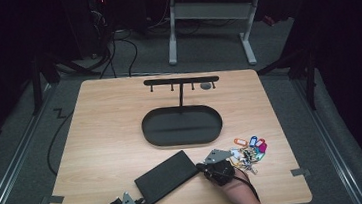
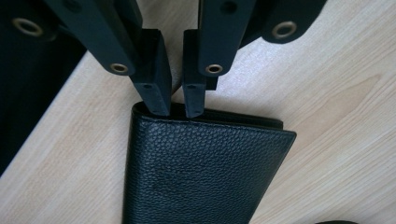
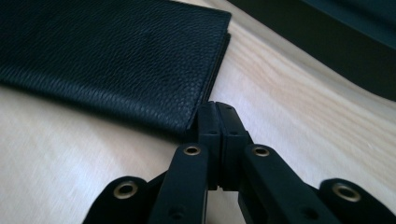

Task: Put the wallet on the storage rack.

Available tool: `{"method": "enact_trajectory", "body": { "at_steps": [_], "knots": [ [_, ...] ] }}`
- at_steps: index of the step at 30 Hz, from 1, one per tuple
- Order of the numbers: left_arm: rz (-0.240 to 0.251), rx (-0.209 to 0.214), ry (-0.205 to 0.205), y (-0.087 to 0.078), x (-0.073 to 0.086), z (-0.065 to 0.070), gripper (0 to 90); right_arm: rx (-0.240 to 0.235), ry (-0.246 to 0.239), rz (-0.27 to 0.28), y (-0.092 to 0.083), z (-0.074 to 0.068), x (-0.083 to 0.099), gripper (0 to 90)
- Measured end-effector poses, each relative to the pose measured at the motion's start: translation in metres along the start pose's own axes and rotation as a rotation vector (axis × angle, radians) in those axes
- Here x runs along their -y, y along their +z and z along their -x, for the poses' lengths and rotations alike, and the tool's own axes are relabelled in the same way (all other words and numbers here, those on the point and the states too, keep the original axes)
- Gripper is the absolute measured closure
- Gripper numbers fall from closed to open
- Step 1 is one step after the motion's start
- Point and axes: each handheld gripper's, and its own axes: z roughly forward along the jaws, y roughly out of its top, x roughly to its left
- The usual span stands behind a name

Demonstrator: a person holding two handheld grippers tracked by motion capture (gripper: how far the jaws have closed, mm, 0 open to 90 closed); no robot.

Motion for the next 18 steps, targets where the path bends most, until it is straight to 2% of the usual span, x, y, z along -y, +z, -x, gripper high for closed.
{"method": "enact_trajectory", "body": {
  "at_steps": [3,7,10,15,18],
  "knots": [
    [-0.004,-0.019,0.0,-0.002,0.001,-0.002,77.3,0.007,0.002,0.008,-0.001,0.002,-0.001,85.6],
    [0.032,-0.059,-0.043,-0.012,0.004,-0.014,72.9,0.027,0.016,0.052,-0.011,0.006,0.002,81.2],
    [0.062,-0.079,-0.06,-0.016,0.005,-0.021,67.2,0.042,0.037,0.08,-0.021,0.01,0.008,76.9],
    [0.096,-0.066,-0.047,-0.013,-0.003,-0.025,57.1,0.063,0.074,0.099,-0.036,0.018,0.023,72.0],
    [0.125,-0.052,-0.015,-0.009,-0.011,-0.023,53.0,0.086,0.097,0.109,-0.048,0.022,0.033,70.0]
  ]
}}
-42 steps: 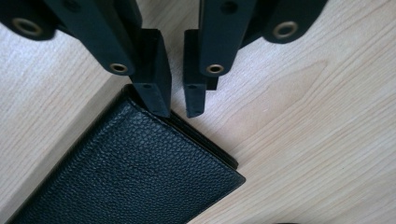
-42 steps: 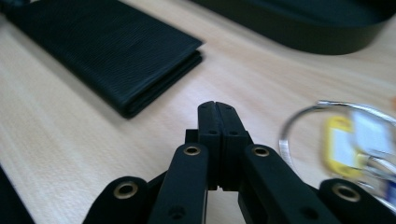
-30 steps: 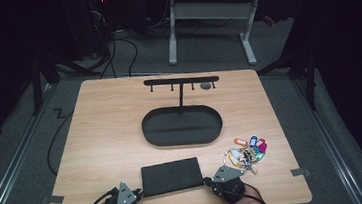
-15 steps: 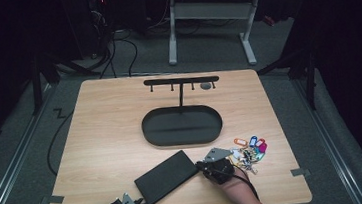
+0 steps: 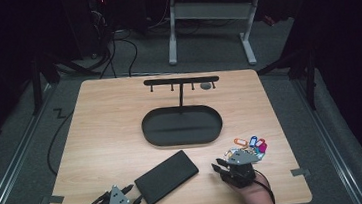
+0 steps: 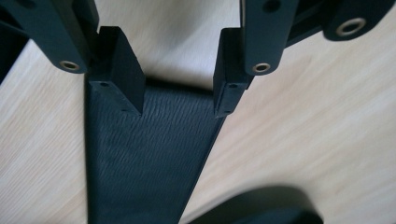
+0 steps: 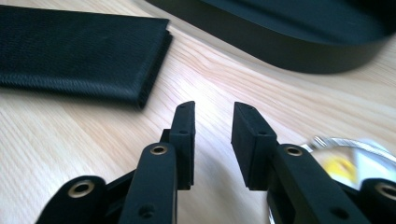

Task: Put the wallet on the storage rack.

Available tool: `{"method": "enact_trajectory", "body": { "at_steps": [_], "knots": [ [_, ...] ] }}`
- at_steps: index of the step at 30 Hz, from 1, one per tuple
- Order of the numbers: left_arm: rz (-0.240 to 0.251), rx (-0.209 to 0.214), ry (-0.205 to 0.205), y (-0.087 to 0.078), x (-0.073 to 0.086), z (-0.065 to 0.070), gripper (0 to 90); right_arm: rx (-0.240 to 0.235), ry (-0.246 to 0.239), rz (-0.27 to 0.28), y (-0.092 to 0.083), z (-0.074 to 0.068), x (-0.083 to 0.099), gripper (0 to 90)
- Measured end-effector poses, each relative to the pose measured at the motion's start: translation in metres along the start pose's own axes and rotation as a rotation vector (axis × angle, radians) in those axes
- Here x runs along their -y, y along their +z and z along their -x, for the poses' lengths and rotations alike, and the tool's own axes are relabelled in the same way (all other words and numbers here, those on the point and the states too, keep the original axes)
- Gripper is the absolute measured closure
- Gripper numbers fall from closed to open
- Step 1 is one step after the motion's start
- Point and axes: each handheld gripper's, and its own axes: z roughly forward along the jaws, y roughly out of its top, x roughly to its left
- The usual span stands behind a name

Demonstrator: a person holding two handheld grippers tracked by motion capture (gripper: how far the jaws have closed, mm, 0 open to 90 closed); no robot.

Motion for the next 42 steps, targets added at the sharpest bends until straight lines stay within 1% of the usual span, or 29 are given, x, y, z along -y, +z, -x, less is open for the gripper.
{"method": "enact_trajectory", "body": {
  "at_steps": [3,4,6,8,10,11,14,15,16,17,18,19,21,22,26,27,30,32,34,35,42],
  "knots": [
    [0.011,0.044,0.031,0.009,-0.007,0.003,49.8,0.027,0.026,0.008,-0.012,0.006,0.009,68.9],
    [0.014,0.051,0.042,0.011,-0.009,0.004,49.3,0.036,0.037,0.008,-0.016,0.008,0.012,68.4],
    [0.029,0.079,0.072,0.016,-0.012,0.007,52.0,0.048,0.056,0.005,-0.021,0.01,0.017,68.0],
    [0.034,0.096,0.096,0.021,-0.017,0.01,51.9,0.063,0.067,0.003,-0.026,0.013,0.022,67.7],
    [0.015,0.122,0.106,0.028,-0.021,0.014,48.3,0.071,0.081,0.001,-0.029,0.015,0.026,67.6],
    [0.003,0.127,0.124,0.032,-0.022,0.017,47.3,0.076,0.088,-0.003,-0.031,0.016,0.028,67.4],
    [-0.03,0.124,0.183,0.04,-0.024,0.025,43.7,0.085,0.1,-0.007,-0.034,0.018,0.032,67.1],
    [-0.03,0.124,0.183,0.04,-0.024,0.025,43.3,0.087,0.1,-0.007,-0.035,0.018,0.033,66.9],
    [-0.062,0.099,0.245,0.046,-0.023,0.03,42.9,0.088,0.11,-0.009,-0.036,0.018,0.034,66.7],
    [-0.065,0.09,0.271,0.048,-0.022,0.033,42.3,0.088,0.109,-0.009,-0.037,0.019,0.034,66.6],
    [-0.064,0.077,0.305,0.048,-0.021,0.036,40.9,0.089,0.112,-0.01,-0.037,0.019,0.035,66.5],
    [-0.059,0.071,0.316,0.048,-0.02,0.037,40.6,0.088,0.112,-0.01,-0.037,0.019,0.035,66.5],
    [-0.059,0.061,0.316,0.048,-0.02,0.038,42.1,0.085,0.112,-0.01,-0.036,0.019,0.034,66.3],
    [-0.053,0.052,0.325,0.047,-0.019,0.038,45.1,0.08,0.111,-0.012,-0.035,0.019,0.034,66.2],
    [-0.029,0.053,0.331,0.046,-0.015,0.038,49.7,0.07,0.107,-0.012,-0.031,0.017,0.031,65.9],
    [-0.023,0.052,0.333,0.046,-0.014,0.039,51.1,0.066,0.1,-0.013,-0.03,0.017,0.03,65.9],
    [-0.019,0.045,0.344,0.045,-0.013,0.04,56.8,0.056,0.096,-0.016,-0.027,0.014,0.027,65.9],
    [-0.012,0.049,0.343,0.044,-0.013,0.04,61.5,0.05,0.089,-0.014,-0.025,0.013,0.025,65.9],
    [-0.01,0.052,0.336,0.044,-0.013,0.04,64.3,0.047,0.083,-0.013,-0.023,0.013,0.024,65.9],
    [-0.006,0.055,0.334,0.043,-0.013,0.04,66.5,0.045,0.089,-0.015,-0.023,0.012,0.024,65.9],
    [0.001,0.055,0.31,0.041,-0.014,0.038,72.9,0.038,0.083,-0.01,-0.022,0.013,0.022,65.9]
  ]
}}
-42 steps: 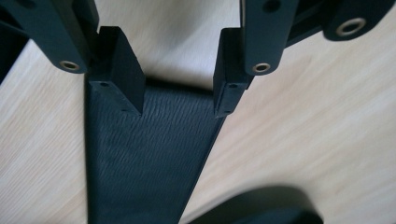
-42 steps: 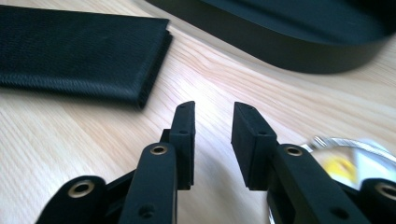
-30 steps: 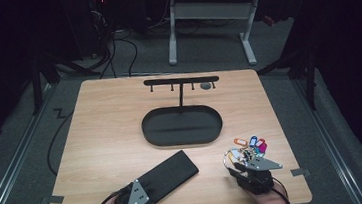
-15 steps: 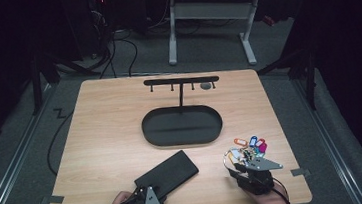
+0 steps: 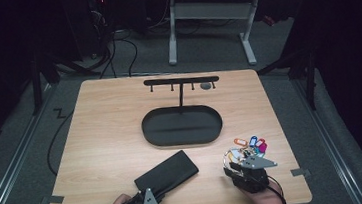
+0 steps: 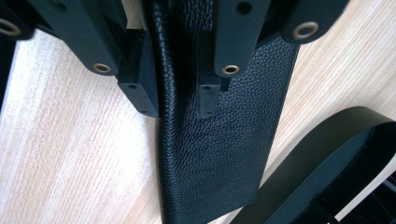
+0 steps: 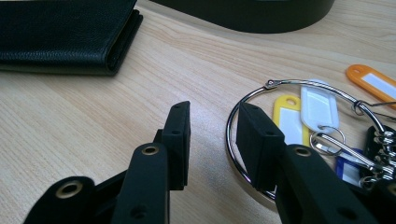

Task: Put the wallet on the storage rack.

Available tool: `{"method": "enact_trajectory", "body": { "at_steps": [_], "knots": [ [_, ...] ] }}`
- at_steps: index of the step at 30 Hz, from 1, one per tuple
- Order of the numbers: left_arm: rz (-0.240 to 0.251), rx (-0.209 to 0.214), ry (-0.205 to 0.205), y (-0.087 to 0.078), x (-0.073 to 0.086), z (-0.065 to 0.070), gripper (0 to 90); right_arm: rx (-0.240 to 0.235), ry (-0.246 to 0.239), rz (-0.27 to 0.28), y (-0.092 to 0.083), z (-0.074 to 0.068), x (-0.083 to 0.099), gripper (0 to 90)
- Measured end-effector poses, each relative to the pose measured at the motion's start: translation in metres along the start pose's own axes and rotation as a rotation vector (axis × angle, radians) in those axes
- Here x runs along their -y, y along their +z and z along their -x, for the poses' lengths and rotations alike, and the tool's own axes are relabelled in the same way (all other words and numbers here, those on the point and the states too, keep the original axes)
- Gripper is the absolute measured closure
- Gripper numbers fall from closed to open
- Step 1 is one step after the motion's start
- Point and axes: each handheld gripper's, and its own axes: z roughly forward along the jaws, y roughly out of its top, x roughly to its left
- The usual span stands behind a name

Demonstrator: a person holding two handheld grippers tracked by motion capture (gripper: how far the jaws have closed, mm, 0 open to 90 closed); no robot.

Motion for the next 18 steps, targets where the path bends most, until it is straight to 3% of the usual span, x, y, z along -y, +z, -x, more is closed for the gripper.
{"method": "enact_trajectory", "body": {
  "at_steps": [5,10,18],
  "knots": [
    [0.009,0.009,-0.024,-0.003,0.0,-0.004,76.4,0.002,0.005,0.006,-0.002,0.001,0.0,65.9],
    [0.081,0.026,-0.104,-0.013,0.001,-0.015,79.3,0.003,0.015,0.015,-0.003,0.003,0.0,65.7],
    [0.132,0.024,-0.171,-0.026,0.003,-0.024,81.3,-0.002,0.022,0.021,-0.005,0.004,0.0,65.7]
  ]
}}
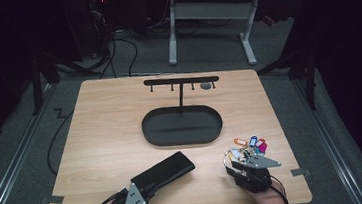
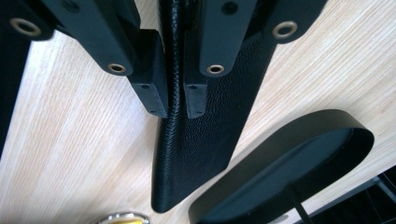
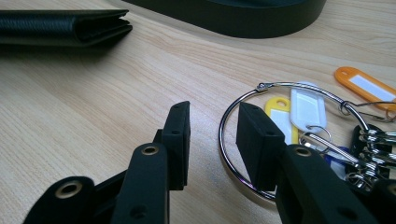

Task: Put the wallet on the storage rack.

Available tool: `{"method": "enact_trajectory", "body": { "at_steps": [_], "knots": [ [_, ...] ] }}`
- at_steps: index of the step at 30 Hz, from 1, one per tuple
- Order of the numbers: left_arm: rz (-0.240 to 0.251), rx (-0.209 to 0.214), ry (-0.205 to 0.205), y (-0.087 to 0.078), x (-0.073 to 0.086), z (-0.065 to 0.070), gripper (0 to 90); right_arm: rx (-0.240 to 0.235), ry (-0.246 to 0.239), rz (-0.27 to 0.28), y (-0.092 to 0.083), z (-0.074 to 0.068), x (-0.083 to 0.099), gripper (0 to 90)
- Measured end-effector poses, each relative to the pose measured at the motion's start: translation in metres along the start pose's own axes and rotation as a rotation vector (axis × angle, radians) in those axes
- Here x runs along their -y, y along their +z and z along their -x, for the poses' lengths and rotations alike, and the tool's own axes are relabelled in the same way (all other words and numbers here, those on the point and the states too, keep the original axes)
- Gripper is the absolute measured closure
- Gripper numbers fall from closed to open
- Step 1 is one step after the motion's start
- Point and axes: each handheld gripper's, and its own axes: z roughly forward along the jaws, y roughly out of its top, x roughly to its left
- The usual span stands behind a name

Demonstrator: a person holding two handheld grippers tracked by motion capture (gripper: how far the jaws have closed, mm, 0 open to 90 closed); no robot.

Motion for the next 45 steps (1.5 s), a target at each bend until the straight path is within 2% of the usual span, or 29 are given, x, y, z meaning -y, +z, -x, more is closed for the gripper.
{"method": "enact_trajectory", "body": {
  "at_steps": [12,16,28,36,45],
  "knots": [
    [0.059,0.003,-0.078,-0.013,-0.002,-0.008,82.5,-0.01,0.002,-0.007,0.002,-0.001,-0.001,65.8],
    [0.082,0.025,-0.117,-0.015,-0.003,-0.009,82.7,-0.011,0.004,-0.007,0.002,-0.001,-0.001,65.9],
    [0.133,0.055,-0.173,-0.025,-0.007,-0.011,83.1,-0.019,0.011,-0.01,0.004,-0.001,-0.001,65.9],
    [0.152,0.048,-0.19,-0.03,-0.008,-0.014,83.1,-0.019,0.016,-0.014,0.004,-0.001,-0.001,65.9],
    [0.171,0.036,-0.252,-0.031,0.0,-0.027,82.3,-0.023,0.013,-0.017,0.004,0.0,-0.001,65.9]
  ]
}}
